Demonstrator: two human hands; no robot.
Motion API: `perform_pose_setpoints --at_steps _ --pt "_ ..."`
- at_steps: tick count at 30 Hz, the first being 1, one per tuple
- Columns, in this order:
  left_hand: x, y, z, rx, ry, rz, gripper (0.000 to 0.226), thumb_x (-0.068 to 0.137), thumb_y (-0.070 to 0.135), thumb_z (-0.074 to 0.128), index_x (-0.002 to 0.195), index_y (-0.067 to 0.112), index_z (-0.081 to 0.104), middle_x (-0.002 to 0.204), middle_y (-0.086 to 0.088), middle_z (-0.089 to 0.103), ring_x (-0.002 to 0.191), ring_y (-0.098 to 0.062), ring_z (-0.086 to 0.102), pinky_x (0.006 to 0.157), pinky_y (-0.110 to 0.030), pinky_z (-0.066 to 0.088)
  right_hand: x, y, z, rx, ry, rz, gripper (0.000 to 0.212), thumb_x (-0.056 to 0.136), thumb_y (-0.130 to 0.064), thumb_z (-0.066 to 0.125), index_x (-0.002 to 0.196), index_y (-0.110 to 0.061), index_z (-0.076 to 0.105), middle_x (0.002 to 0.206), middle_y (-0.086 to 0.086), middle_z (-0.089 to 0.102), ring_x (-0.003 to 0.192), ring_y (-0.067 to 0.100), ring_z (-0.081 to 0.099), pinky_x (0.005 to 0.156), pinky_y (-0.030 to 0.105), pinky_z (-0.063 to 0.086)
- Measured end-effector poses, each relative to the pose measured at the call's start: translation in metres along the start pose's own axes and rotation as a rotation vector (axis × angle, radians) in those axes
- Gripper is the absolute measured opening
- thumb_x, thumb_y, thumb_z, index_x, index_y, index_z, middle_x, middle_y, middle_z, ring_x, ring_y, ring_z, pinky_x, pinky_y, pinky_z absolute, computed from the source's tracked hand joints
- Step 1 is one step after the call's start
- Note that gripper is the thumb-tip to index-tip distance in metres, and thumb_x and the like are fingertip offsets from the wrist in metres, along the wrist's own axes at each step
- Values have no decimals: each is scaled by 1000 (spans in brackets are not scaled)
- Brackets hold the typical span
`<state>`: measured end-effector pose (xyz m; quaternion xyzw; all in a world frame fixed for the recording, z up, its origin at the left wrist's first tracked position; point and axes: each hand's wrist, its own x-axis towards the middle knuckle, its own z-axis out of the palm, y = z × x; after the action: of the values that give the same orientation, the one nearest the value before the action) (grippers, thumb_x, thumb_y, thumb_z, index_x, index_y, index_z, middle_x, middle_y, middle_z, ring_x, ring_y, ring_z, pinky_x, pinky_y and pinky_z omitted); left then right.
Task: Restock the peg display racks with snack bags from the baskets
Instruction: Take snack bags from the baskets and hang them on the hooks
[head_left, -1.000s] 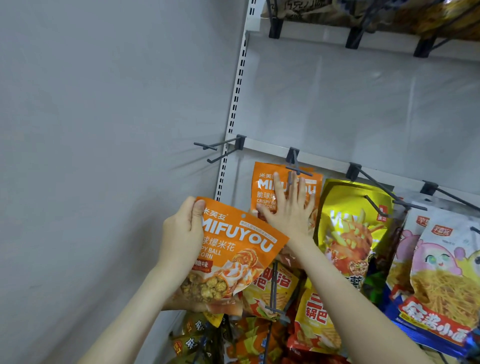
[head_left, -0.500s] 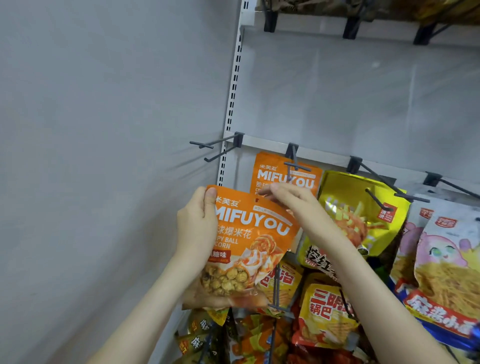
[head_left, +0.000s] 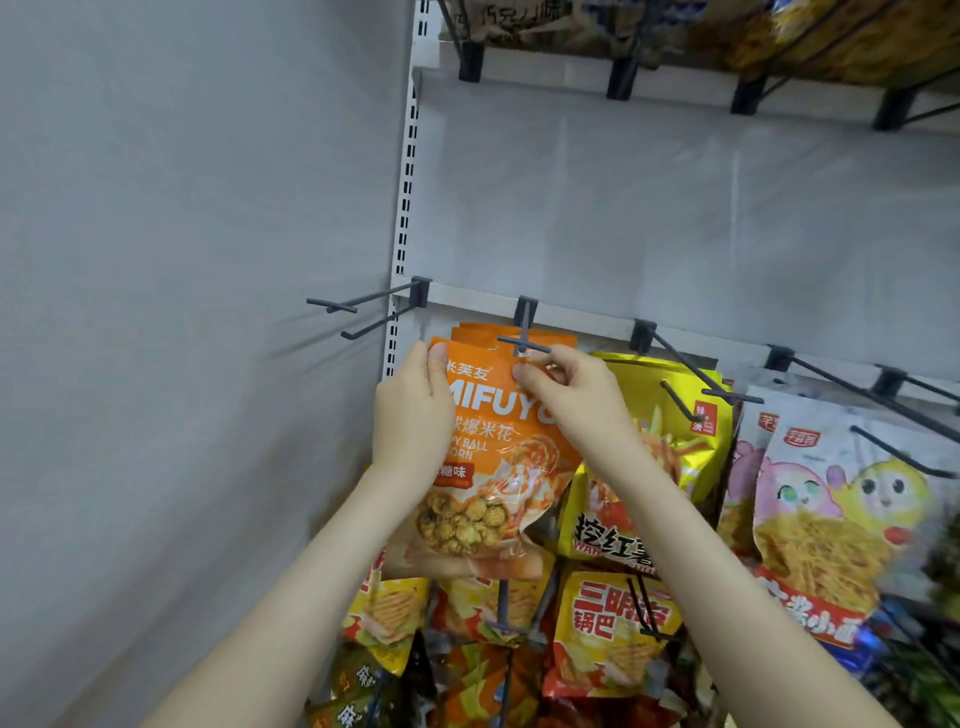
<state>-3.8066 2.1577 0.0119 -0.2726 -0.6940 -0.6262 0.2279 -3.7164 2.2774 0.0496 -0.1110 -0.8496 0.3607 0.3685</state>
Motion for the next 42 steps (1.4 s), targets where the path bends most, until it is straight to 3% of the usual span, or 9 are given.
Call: perform_pose_setpoints --at_steps 2,5,9,15,17,21,28,34,42 --pt "5 -5 2 23 -19 -32 38 104 33 32 70 19 38 67 -5 56 64 -22 57 54 -34 45 2 -1 4 -43 -1 2 18 90 -29 63 73 -26 59 76 -9 64 77 10 62 67 24 50" --pt "10 -12 2 41 -107 -42 36 104 31 33 72 19 43 67 0 56 60 -8 55 45 -11 39 6 -2 4 -107 -2 -29 15 90 -29 63 89 -14 65 87 -5 68 83 13 65 71 31 54" --pt "13 -20 8 54 -153 -47 36 104 31 33 81 12 52 72 1 59 65 -9 58 51 -19 41 9 -7 -1 -221 -61 -128 11 89 -23 65 95 -19 57 80 -14 58 68 0 59 52 12 48" --pt "18 -27 18 51 -151 -74 31 104 33 31 88 15 50 73 6 57 70 -12 63 51 -11 38 16 6 5 -239 -70 -135 14 94 -13 57 97 -25 51 74 -19 56 73 11 67 58 30 56" --pt "13 -27 22 98 -106 -32 24 104 29 35 107 13 52 96 -1 63 93 -20 64 69 -10 43 20 15 10 -262 -27 -148 15 96 -12 53 101 -26 48 74 -20 53 71 7 63 55 27 52" --pt "-9 -45 36 429 88 480 50 96 27 46 139 7 32 144 -22 32 133 -35 32 110 -42 25 28 37 23 -312 137 -123 19 94 -18 54 110 -16 44 85 -2 62 77 22 59 66 37 49" --pt "-2 -100 69 763 -358 480 65 94 49 28 153 25 14 160 -12 4 148 -27 -6 118 -49 -3 41 85 40 -881 546 -404 46 72 -4 67 112 -12 47 125 14 45 117 29 39 95 46 27" --pt "17 -114 95 726 -451 417 66 93 54 15 150 26 -5 158 -8 -12 146 -24 -14 118 -46 -2 40 121 55 -1261 216 -367 53 90 -19 31 140 -7 44 150 10 39 143 29 25 118 51 -2" --pt "-6 -115 84 639 -584 313 74 98 34 45 153 25 -4 160 -12 -15 148 -28 -10 120 -48 6 25 125 66 -996 113 -280 61 90 -19 54 146 -3 34 150 18 35 140 31 33 111 48 30"
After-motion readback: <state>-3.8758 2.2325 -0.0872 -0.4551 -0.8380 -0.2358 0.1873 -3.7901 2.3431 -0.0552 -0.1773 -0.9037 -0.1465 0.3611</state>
